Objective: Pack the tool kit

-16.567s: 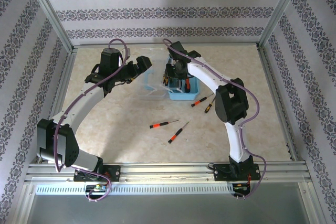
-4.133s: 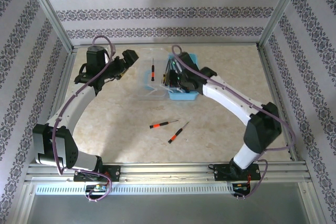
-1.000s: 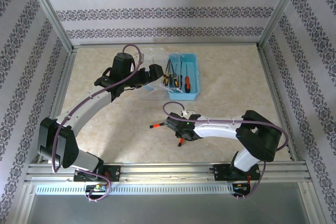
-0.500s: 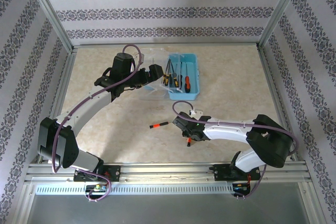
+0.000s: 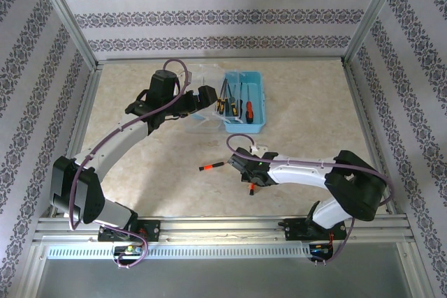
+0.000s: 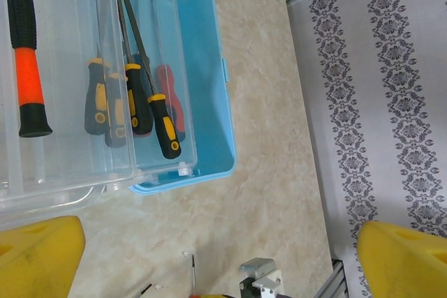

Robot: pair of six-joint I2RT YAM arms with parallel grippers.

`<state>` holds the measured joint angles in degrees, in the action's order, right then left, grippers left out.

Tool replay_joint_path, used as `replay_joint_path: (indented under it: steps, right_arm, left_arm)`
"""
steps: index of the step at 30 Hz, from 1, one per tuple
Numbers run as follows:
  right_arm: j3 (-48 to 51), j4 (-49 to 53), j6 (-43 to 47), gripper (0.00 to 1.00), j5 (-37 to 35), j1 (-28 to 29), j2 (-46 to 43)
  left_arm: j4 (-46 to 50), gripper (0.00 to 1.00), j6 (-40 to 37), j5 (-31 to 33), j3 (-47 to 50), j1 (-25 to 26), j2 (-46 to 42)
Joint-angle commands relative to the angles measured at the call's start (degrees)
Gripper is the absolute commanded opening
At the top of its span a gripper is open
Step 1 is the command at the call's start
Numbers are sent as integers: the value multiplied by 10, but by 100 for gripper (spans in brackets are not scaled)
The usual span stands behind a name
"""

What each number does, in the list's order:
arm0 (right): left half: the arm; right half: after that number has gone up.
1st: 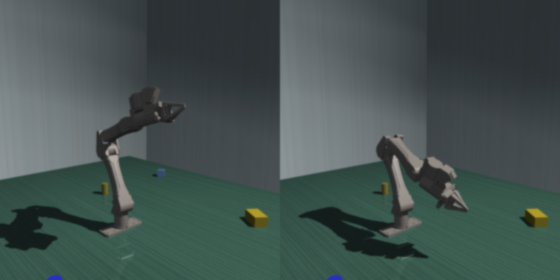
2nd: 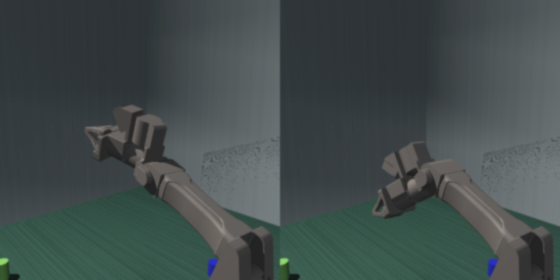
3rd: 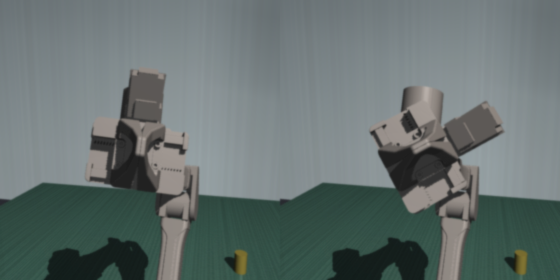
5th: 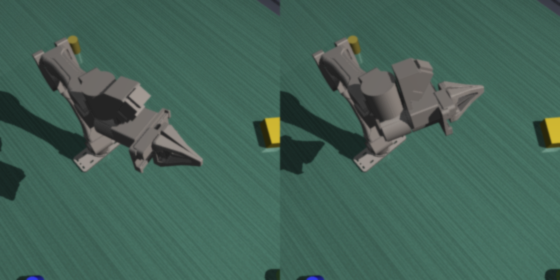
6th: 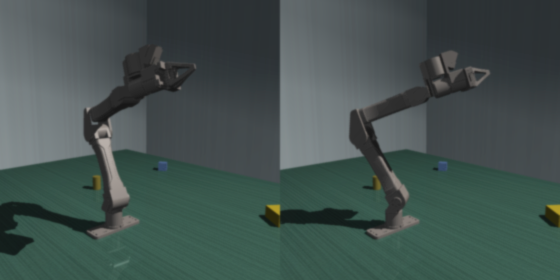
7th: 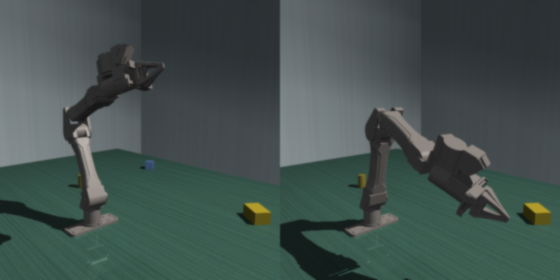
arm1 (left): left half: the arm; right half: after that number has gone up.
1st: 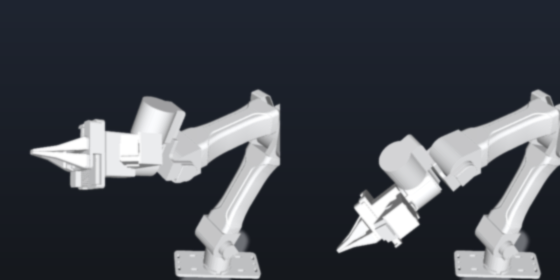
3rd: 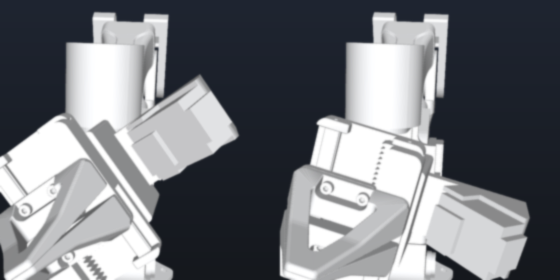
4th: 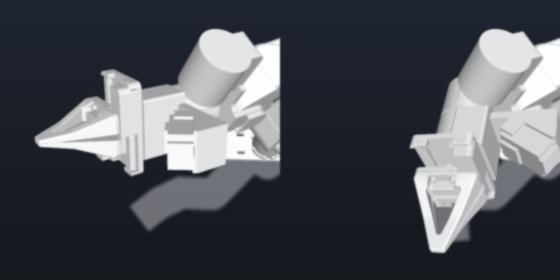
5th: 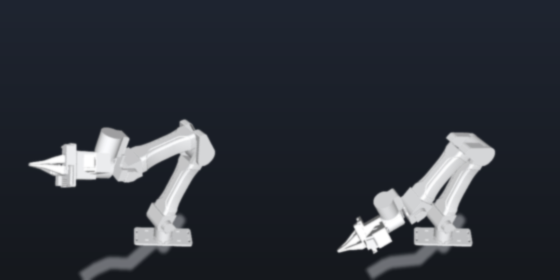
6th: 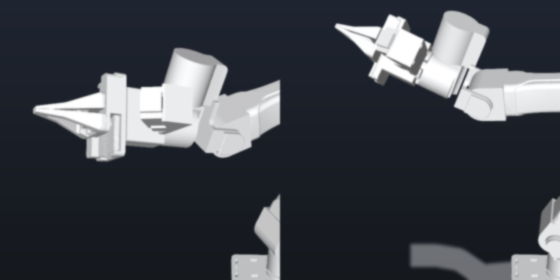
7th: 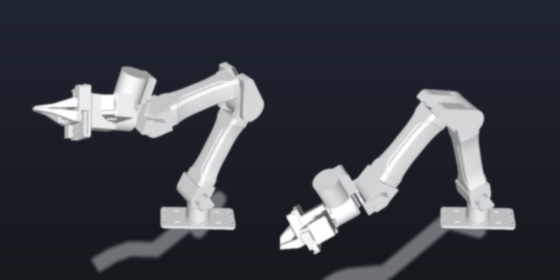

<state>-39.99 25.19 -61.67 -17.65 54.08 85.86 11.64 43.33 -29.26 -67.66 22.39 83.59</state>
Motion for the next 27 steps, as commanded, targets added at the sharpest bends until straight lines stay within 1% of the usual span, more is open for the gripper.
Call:
replay_joint_path:
  steps: [1, 9, 14, 19, 22, 24, 27]
  right_arm:
    - [11, 22, 19, 15, -13, -13, -19]
    - [-48, 91, 54, 15, -37, -14, -77]
    - [-117, 109, 98, 15, -51, -14, -84]
    - [-236, 105, 169, 15, -48, -33, -28]
    - [-317, 95, 209, 15, -31, -51, 20]
    - [-367, 82, 230, 15, -1, -64, 61]
    - [-442, 71, 255, 15, 13, -80, 122]
  left_arm:
    - [18, 100, -20, 12, -20, -7, 0]
    - [14, 100, -15, 9, -18, -38, -10]
    - [13, 100, -14, 9, -19, -65, -17]
    - [5, 100, -3, 6, -14, -120, -29]
    - [-7, 100, 10, 3, -6, -152, -35]
    - [-8, 100, 10, 5, -5, -162, -37]
    - [-4, 100, 7, 7, -6, -162, -39]
